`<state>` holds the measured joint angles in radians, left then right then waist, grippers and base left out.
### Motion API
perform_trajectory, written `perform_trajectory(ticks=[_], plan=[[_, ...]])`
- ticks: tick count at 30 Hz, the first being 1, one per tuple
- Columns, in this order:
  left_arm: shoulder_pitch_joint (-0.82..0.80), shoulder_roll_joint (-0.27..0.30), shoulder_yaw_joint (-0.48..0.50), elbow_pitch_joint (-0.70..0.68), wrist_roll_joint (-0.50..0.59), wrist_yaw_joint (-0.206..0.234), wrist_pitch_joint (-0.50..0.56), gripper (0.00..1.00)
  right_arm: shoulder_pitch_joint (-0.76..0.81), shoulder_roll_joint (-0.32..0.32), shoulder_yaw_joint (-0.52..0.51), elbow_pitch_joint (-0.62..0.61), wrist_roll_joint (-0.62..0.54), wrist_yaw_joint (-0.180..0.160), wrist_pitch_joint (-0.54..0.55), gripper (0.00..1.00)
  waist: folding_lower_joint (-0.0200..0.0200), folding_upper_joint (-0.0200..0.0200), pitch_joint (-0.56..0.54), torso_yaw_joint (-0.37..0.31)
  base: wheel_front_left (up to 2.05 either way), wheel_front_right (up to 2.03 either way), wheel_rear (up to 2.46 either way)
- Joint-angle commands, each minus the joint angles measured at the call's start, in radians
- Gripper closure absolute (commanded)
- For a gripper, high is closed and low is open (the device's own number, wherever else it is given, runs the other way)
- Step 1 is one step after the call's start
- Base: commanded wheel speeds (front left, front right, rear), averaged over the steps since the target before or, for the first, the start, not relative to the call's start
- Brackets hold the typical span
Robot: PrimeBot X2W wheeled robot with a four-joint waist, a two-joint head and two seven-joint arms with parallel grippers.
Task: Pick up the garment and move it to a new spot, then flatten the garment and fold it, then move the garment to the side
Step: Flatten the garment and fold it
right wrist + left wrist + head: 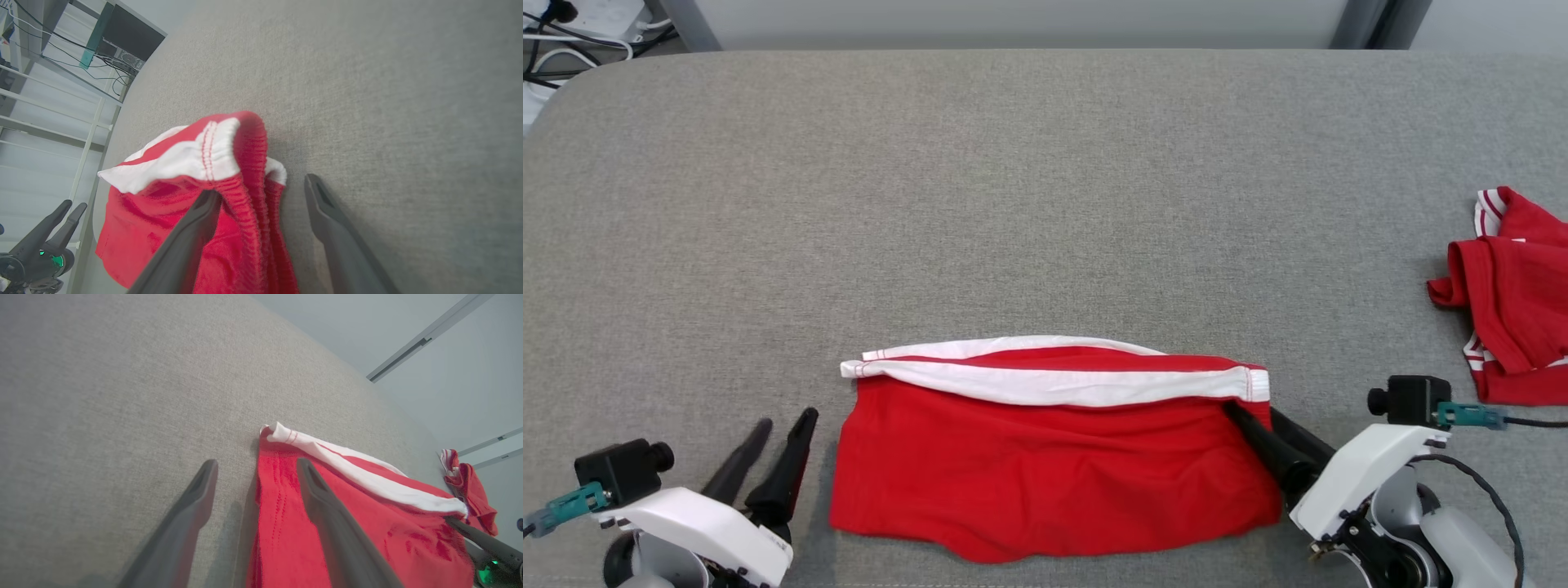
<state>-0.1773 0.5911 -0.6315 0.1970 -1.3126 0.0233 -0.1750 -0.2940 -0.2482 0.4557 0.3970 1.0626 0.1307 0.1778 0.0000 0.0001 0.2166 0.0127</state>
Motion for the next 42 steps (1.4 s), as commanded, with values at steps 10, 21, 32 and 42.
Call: perform_trajectory(ticks=[10, 21, 32, 42], plan=[[0.000, 0.040, 0.179, -0.204, 0.308, 0.210, -0.086, 0.00, 0.098, 0.014, -0.091, -0.115, -0.232, 0.000, -0.233, 0.00, 0.0000, -0.0001, -0.043, 0.017, 0.00, 0.00, 0.00], [0.173, -0.028, 0.283, -0.352, 0.549, 0.308, -0.087, 0.00, 0.208, 0.095, -0.291, -0.207, -0.610, 0.000, -0.423, 0.00, 0.0000, -0.0001, -0.095, -0.006, 0.00, 0.00, 0.00], [0.277, -0.076, 0.287, -0.336, 0.599, 0.275, -0.087, 0.00, 0.367, 0.137, -0.368, -0.280, -0.770, 0.000, -0.434, 0.00, 0.0000, -0.0001, -0.170, 0.001, 0.00, 0.00, 0.00], [0.270, -0.080, 0.276, -0.321, 0.608, 0.259, -0.080, 0.00, 0.396, 0.158, -0.376, -0.280, -0.767, 0.000, -0.414, 0.00, 0.0000, -0.0001, -0.185, 0.032, 0.00, 0.00, 0.00]])
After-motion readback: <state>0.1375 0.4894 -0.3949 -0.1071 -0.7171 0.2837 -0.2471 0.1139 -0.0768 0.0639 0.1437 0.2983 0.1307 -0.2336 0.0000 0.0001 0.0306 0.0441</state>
